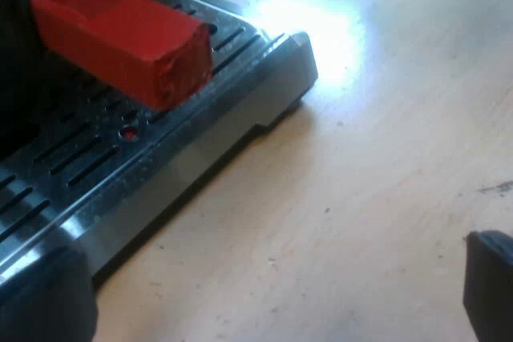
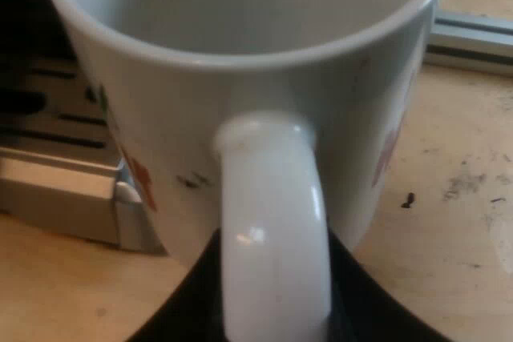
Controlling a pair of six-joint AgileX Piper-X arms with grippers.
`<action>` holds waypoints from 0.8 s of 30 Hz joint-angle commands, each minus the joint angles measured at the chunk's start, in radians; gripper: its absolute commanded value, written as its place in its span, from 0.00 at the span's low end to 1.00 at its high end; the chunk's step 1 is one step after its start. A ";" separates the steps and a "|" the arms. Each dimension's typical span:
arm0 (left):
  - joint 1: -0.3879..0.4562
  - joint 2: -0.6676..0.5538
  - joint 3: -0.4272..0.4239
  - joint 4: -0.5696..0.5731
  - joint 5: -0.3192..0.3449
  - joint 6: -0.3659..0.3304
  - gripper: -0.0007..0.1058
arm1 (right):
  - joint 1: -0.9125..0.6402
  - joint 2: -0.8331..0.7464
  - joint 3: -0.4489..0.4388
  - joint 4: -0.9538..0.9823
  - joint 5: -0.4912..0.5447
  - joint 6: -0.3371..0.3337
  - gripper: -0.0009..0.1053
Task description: Place mug into machine
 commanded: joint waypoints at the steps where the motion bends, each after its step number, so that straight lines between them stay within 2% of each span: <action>1: -0.004 -0.001 0.024 -0.073 -0.051 -0.002 0.89 | 0.105 -0.076 -0.015 0.013 0.048 0.035 0.01; 5: -0.003 -0.001 0.031 -0.073 -0.084 -0.002 0.89 | 0.252 -0.102 -0.015 0.028 0.116 0.051 0.01; 6: -0.003 -0.001 0.049 -0.097 -0.130 -0.002 0.89 | 0.320 -0.096 -0.015 0.025 0.167 0.070 0.01; 10: 0.016 -0.001 0.078 -0.166 -0.150 -0.002 0.89 | 0.492 -0.073 -0.015 0.025 0.313 0.118 0.01; 12: 0.037 -0.001 0.079 -0.179 -0.150 -0.002 0.89 | 0.556 -0.062 -0.015 0.025 0.359 0.123 0.01; 15: 0.086 -0.001 0.079 -0.182 -0.150 -0.002 0.89 | 0.660 -0.025 -0.015 0.009 0.432 0.185 0.01; 18: 0.145 -0.001 0.079 -0.184 -0.150 -0.002 0.89 | 0.732 0.025 -0.015 -0.038 0.492 0.197 0.01; 21: 0.203 -0.001 0.079 -0.184 -0.148 -0.002 0.89 | 0.760 0.101 -0.015 -0.126 0.498 0.199 0.01; 24: 0.247 -0.001 0.079 -0.189 -0.117 -0.002 0.89 | 0.761 0.196 -0.015 -0.232 0.498 0.216 0.01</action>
